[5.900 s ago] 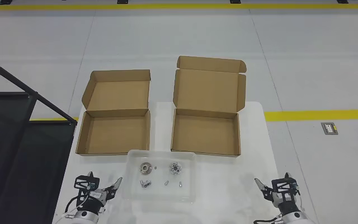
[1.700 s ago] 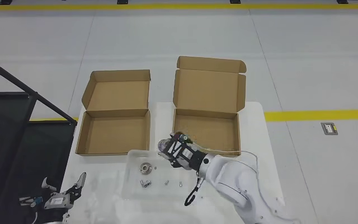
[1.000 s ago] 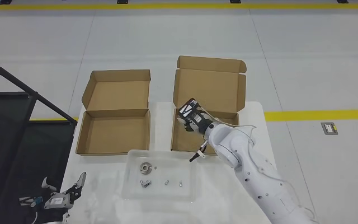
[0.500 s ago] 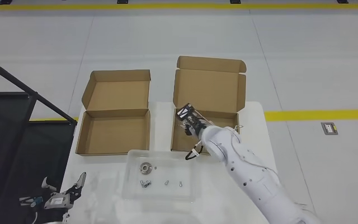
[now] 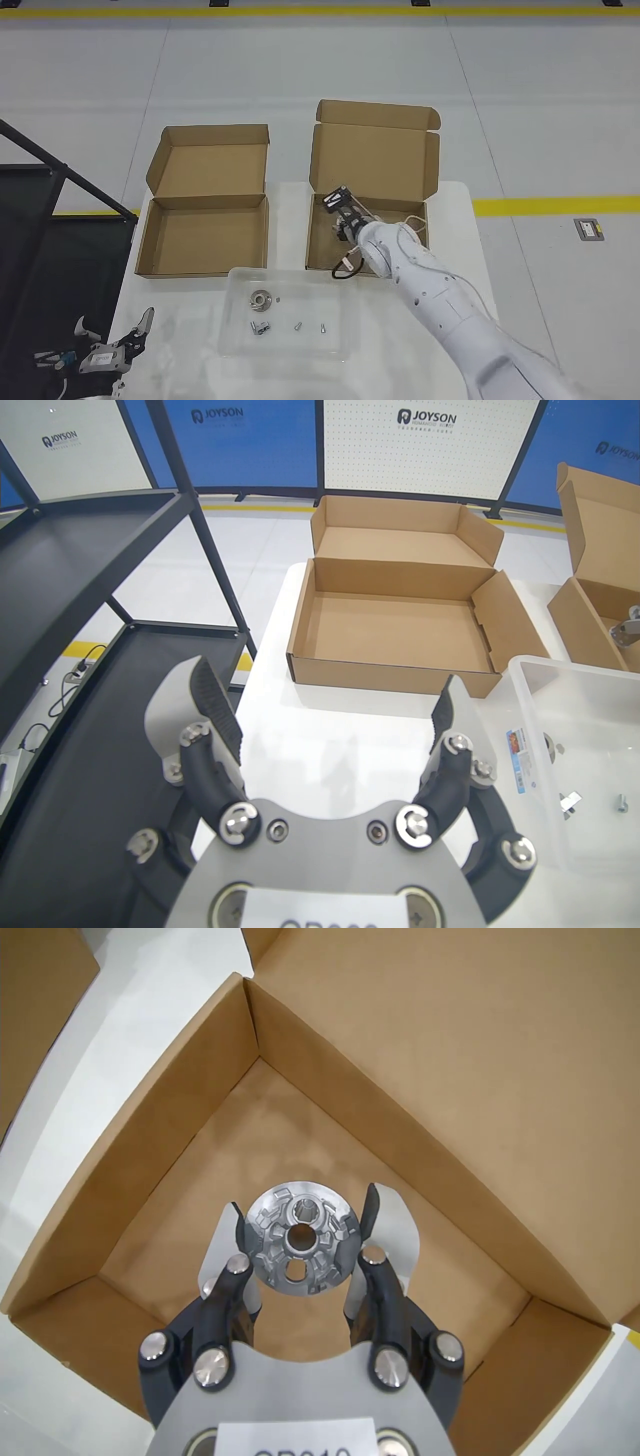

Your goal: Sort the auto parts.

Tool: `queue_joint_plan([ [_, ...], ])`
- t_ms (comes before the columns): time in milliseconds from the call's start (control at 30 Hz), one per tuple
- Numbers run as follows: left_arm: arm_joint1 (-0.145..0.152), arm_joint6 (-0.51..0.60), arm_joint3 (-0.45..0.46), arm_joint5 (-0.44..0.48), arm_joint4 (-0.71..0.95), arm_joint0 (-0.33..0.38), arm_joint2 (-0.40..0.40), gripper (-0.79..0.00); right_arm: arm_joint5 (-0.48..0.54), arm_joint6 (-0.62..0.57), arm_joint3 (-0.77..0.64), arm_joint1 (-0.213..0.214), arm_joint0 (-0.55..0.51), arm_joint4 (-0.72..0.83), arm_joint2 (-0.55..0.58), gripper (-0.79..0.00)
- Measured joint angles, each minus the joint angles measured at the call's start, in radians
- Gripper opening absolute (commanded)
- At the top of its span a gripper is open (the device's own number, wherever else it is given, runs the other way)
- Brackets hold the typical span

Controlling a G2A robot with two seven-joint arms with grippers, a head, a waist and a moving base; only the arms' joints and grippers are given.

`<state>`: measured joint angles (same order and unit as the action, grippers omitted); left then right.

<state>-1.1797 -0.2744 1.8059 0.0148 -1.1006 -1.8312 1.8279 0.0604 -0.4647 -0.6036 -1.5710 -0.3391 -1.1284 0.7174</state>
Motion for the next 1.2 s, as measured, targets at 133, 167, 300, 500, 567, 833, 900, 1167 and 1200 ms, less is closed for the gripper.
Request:
queue_joint_plan([
  [133, 0.0, 0.0, 0.0, 0.0, 0.0, 0.0, 0.0, 0.0, 0.001, 0.026, 0.05, -0.02, 0.016, 0.006, -0.007, -0.517],
  [167, 0.0, 0.0, 0.0, 0.0, 0.0, 0.0, 0.0, 0.0, 0.001, 0.029, 0.057, -0.023, 0.019, 0.007, -0.008, -0.471],
  [300, 0.0, 0.0, 0.0, 0.0, 0.0, 0.0, 0.0, 0.0, 0.003, 0.031, 0.081, -0.038, 0.033, 0.004, -0.013, -0.302],
  [500, 0.0, 0.0, 0.0, 0.0, 0.0, 0.0, 0.0, 0.0, 0.017, 0.04, 0.109, -0.052, 0.046, 0.01, -0.008, -0.065],
  [567, 0.0, 0.0, 0.0, 0.0, 0.0, 0.0, 0.0, 0.0, 0.017, 0.041, 0.112, -0.056, 0.048, 0.008, -0.007, -0.046],
  [833, 0.0, 0.0, 0.0, 0.0, 0.0, 0.0, 0.0, 0.0, 0.06, 0.095, 0.055, -0.049, 0.034, 0.011, 0.022, -0.04],
  [900, 0.0, 0.0, 0.0, 0.0, 0.0, 0.0, 0.0, 0.0, 0.085, 0.112, 0.02, -0.041, 0.022, 0.006, 0.033, -0.055],
  [1167, 0.0, 0.0, 0.0, 0.0, 0.0, 0.0, 0.0, 0.0, 0.177, 0.106, -0.266, 0.023, -0.1, -0.068, 0.106, -0.028],
  [1200, 0.0, 0.0, 0.0, 0.0, 0.0, 0.0, 0.0, 0.0, 0.195, 0.091, -0.327, 0.036, -0.13, -0.083, 0.123, -0.022],
])
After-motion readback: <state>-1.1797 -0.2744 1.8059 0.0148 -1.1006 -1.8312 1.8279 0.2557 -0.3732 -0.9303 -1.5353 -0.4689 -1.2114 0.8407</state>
